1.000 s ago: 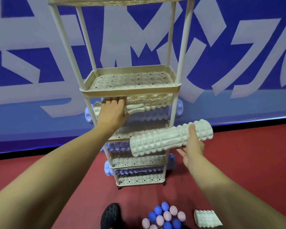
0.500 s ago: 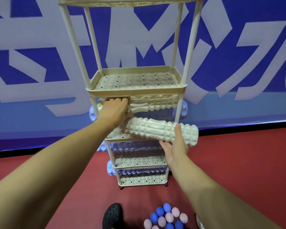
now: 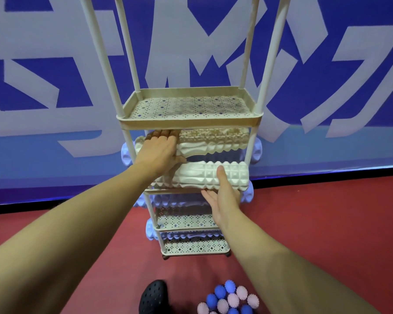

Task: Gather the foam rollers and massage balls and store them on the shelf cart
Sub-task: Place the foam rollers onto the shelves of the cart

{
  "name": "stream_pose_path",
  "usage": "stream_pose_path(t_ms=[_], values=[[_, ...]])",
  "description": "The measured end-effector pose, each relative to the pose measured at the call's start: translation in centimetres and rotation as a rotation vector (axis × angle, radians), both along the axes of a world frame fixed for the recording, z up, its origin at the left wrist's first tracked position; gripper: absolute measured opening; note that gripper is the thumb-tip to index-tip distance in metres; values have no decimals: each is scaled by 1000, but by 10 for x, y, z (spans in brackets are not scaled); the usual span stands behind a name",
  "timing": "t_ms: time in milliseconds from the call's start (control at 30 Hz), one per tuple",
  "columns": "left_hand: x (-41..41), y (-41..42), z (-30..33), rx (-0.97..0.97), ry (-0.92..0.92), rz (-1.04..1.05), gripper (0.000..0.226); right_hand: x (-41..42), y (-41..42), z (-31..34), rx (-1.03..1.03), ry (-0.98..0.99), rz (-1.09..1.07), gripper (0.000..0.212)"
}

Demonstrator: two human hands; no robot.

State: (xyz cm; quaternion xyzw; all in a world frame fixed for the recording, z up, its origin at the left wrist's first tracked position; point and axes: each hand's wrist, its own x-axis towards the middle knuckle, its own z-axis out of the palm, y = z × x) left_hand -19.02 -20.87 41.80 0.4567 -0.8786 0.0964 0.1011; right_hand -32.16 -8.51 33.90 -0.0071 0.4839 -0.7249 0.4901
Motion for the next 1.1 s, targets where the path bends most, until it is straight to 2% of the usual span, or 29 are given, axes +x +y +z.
stream_pose_path(t_ms=[100, 167, 200, 300, 367, 400, 500, 567, 700, 833, 867, 967, 1000, 1100], values=[[0, -1, 3, 8, 28, 2, 59, -2, -1, -1, 32, 52, 5, 45], [2, -3, 5, 21, 33, -1, 57, -1, -4, -3, 34, 80, -12, 46], [3, -4, 6, 35, 36, 0, 55, 1, -5, -4, 37, 101, -22, 56], [4, -7, 5, 65, 41, 1, 52, 6, -7, -6, 117, 186, -62, 108], [4, -6, 4, 113, 50, 13, 48, 6, -4, -3, 134, 257, -50, 119], [3, -5, 4, 138, 58, 21, 48, 5, -3, -1, 121, 280, -32, 114], [1, -6, 5, 136, 83, 14, 47, -5, -5, 2, 47, 249, -19, 74], [0, -7, 7, 121, 91, 10, 45, -8, -8, 5, 9, 220, -14, 60], [0, -9, 7, 116, 94, -3, 48, -7, -14, 10, -26, 198, 32, 71], [-1, -14, 8, 93, 84, 15, 55, -16, -23, 13, -43, 145, 142, 63], [-2, -15, 8, 101, 75, 25, 56, -18, -26, 13, -32, 138, 157, 71], [-2, -17, 9, 144, 45, 51, 55, -21, -30, 10, 18, 149, 102, 116], [-2, -18, 8, 159, 44, 54, 55, -23, -29, 8, 31, 173, 86, 119], [-1, -21, 3, 190, 56, 48, 58, -26, -30, 0, -3, 170, 126, 98]])
